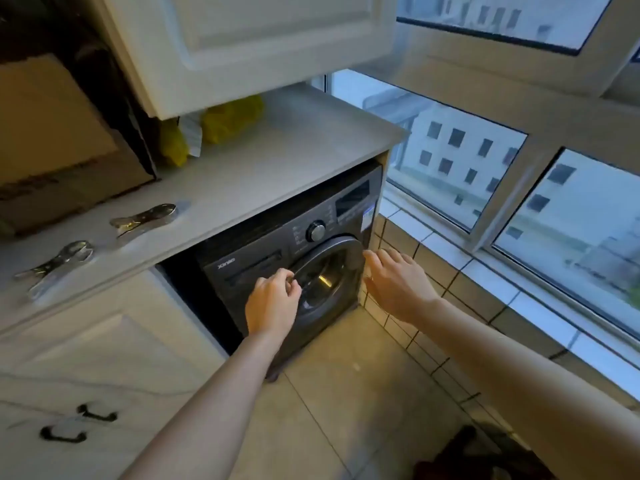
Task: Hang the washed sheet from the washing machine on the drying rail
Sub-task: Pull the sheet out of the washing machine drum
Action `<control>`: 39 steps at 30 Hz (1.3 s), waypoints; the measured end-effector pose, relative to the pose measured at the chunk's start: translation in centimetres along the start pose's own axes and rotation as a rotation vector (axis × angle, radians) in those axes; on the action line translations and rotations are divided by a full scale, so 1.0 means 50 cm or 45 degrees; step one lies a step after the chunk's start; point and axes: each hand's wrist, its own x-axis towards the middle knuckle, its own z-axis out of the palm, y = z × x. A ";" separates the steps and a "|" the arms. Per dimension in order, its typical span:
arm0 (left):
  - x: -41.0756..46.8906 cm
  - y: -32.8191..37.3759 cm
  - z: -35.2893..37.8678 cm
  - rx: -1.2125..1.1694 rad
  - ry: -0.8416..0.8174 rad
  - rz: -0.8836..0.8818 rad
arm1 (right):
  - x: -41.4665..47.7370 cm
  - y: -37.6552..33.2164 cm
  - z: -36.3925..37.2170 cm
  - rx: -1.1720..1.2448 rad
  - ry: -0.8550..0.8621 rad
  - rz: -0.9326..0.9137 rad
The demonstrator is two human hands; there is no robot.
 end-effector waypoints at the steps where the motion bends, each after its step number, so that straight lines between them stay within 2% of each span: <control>1: 0.011 -0.002 0.013 -0.037 -0.035 -0.044 | 0.011 0.007 0.016 0.009 -0.053 0.007; 10: 0.126 -0.006 0.182 -0.265 -0.180 -0.439 | 0.133 0.121 0.164 0.073 -0.302 -0.081; 18: 0.283 0.036 0.357 -0.705 -0.118 -1.035 | 0.299 0.271 0.297 0.178 -0.456 -0.153; 23: 0.372 0.058 0.444 -1.089 -0.038 -1.451 | 0.378 0.321 0.405 0.216 -0.529 -0.200; 27: 0.425 0.061 0.496 -1.492 -0.079 -1.718 | 0.427 0.331 0.472 0.213 -0.595 -0.241; 34: 0.469 0.040 0.566 -1.760 0.092 -1.892 | 0.487 0.325 0.540 0.395 -0.702 -0.262; 39: 0.480 0.030 0.599 -1.956 0.301 -1.908 | 0.511 0.339 0.577 0.586 -0.632 -0.214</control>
